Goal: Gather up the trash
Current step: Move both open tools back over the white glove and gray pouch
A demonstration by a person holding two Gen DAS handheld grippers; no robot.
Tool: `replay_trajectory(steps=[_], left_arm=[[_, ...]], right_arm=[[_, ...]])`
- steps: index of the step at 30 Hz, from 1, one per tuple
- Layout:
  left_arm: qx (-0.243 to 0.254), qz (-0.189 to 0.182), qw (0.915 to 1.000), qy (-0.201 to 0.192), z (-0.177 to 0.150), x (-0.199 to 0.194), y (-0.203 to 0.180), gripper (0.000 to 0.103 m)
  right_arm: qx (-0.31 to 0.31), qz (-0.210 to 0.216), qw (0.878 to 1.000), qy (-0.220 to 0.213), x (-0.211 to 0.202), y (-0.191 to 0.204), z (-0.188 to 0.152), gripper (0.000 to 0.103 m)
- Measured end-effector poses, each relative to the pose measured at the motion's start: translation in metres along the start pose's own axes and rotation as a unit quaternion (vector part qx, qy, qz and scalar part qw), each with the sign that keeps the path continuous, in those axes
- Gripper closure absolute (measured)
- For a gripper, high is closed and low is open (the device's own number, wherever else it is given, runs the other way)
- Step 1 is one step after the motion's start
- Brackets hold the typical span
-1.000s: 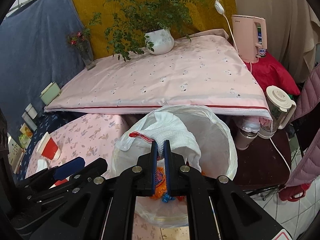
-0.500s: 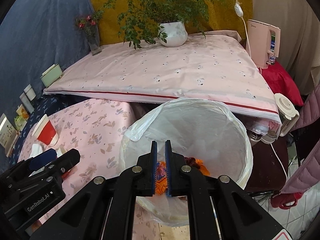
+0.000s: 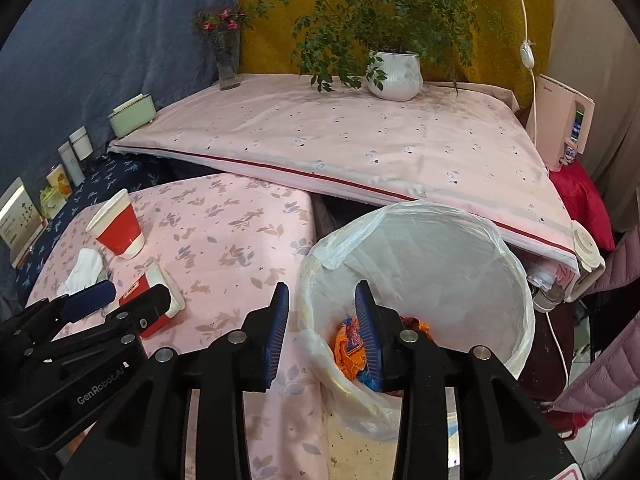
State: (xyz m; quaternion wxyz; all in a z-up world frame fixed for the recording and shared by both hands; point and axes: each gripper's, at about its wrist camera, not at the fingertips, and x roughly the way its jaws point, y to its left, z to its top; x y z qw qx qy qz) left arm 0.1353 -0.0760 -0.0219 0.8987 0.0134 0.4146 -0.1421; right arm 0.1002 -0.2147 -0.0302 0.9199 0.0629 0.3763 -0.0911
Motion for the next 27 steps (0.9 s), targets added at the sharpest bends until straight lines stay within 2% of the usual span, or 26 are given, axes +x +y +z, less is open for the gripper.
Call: replay_trajectory(steps=[13, 17, 20, 27], left_arm=[[-0.043, 0.032, 0.9985, 0.009, -0.014, -0.004, 0.059, 0.040], [-0.058, 0.048, 0.9972, 0.008, -0.017, -0.006, 0.079, 0.030], [-0.074, 0.054, 0.9957, 0.009, -0.018, -0.006, 0.097, 0.030], [-0.093, 0.077, 0.9927, 0.009, -0.021, -0.006, 0.131, 0.030]], right_arm=[[-0.024, 0.027, 0.999, 0.017, 0.007, 0.051, -0.012, 0.064], [-0.030, 0.038, 0.999, 0.023, 0.010, 0.069, -0.015, 0.063], [-0.034, 0.046, 0.998, 0.024, 0.012, 0.082, -0.016, 0.055], [-0.055, 0.058, 0.996, 0.033, 0.019, 0.114, -0.017, 0.055]])
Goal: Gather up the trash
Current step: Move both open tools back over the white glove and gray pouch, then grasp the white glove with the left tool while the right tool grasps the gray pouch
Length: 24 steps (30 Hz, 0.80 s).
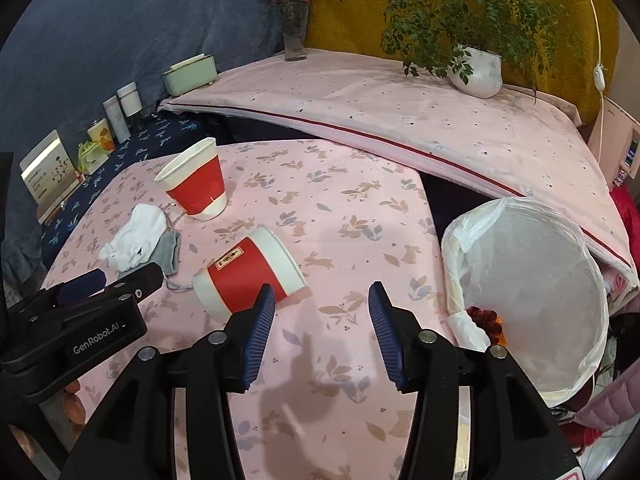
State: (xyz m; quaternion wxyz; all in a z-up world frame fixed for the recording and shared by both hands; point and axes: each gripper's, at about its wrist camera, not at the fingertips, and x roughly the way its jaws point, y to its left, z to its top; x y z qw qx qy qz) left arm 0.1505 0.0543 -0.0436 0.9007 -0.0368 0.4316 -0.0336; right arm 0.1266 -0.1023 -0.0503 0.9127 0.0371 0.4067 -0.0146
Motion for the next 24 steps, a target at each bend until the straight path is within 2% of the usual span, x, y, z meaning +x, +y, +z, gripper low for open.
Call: replay_trajectory(steps=[15, 19, 24], left_arm=[[-0.044, 0.029, 0.9986, 0.005, 0.010, 0.019, 0.070, 0.030], [-0.050, 0.040, 0.9979, 0.007, 0.019, 0.027, 0.093, 0.029], [-0.052, 0.033, 0.9980, 0.015, 0.036, 0.043, 0.111, 0.029]], right_arm=[[-0.043, 0.020, 0.999, 0.012, 0.024, 0.060, 0.010, 0.055], [-0.056, 0.029, 0.998, 0.015, 0.033, 0.080, 0.015, 0.055], [-0.069, 0.046, 0.996, 0.028, 0.053, 0.107, 0.020, 0.055]])
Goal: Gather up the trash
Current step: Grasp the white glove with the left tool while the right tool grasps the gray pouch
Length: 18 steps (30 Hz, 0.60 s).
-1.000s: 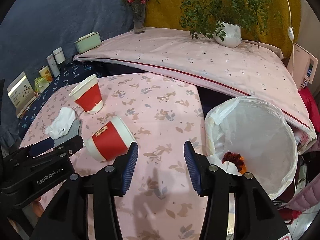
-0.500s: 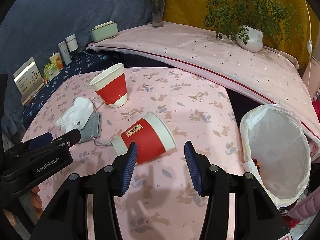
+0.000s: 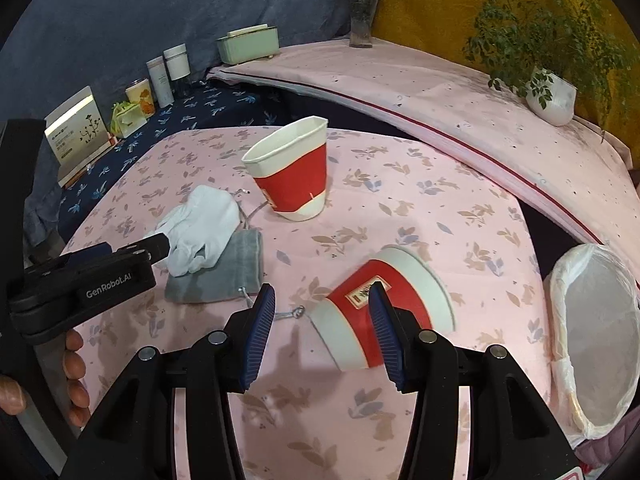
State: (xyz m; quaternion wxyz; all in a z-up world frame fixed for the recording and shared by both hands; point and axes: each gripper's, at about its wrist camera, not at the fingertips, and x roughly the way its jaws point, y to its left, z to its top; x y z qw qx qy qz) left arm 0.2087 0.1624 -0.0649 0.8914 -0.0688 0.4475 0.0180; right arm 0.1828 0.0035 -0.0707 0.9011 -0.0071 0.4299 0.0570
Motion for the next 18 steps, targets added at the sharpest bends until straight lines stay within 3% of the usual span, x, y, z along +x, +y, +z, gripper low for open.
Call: replay_trajectory(steps=[10, 17, 18], left_arm=[[-0.003, -0.031, 0.9989, 0.034, 0.021, 0.041, 0.008, 0.030], [0.001, -0.054, 0.9971, 0.054, 0.021, 0.060, 0.006, 0.047], [0.000, -0.060, 0.9967, 0.055, 0.020, 0.061, 0.006, 0.054]], right_arm=[[0.003, 0.029, 0.999, 0.032, 0.049, 0.029, 0.015, 0.055], [-0.006, 0.037, 0.998, 0.054, 0.077, 0.041, 0.013, 0.057], [-0.009, 0.038, 0.998, 0.054, 0.079, 0.042, 0.012, 0.059]])
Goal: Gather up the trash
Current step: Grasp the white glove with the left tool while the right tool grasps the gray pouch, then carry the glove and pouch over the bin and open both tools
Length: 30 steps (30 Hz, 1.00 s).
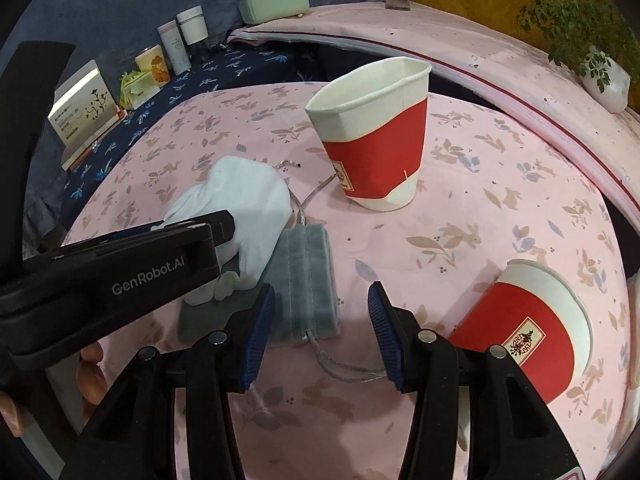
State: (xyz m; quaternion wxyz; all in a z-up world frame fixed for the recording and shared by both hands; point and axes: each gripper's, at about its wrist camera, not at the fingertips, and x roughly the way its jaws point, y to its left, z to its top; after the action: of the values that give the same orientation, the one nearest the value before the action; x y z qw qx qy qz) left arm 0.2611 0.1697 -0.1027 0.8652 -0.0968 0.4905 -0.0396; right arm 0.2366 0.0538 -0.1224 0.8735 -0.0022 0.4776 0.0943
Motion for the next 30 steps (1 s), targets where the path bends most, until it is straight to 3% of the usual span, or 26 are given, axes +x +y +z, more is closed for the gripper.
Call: replay_trajectory(steps=[4, 9, 19, 30], left_arm=[[0.003, -0.015, 0.9999, 0.000, -0.002, 0.000, -0.002, 0.074], [-0.002, -0.027, 0.9996, -0.006, -0.003, -0.012, -0.003, 0.085], [0.002, -0.041, 0.9982, -0.044, -0.004, -0.062, -0.026, 0.089], [0.045, -0.066, 0.9934, -0.082, -0.013, -0.115, -0.090, 0.090]], right_arm=[[0.005, 0.011, 1.000, 0.004, 0.005, 0.000, -0.003, 0.079], [0.008, 0.018, 1.000, -0.003, -0.004, -0.003, -0.002, 0.097], [0.032, 0.007, 0.997, -0.073, -0.071, -0.027, 0.006, 0.098], [0.065, -0.019, 0.989, -0.135, -0.146, -0.078, 0.005, 0.098]])
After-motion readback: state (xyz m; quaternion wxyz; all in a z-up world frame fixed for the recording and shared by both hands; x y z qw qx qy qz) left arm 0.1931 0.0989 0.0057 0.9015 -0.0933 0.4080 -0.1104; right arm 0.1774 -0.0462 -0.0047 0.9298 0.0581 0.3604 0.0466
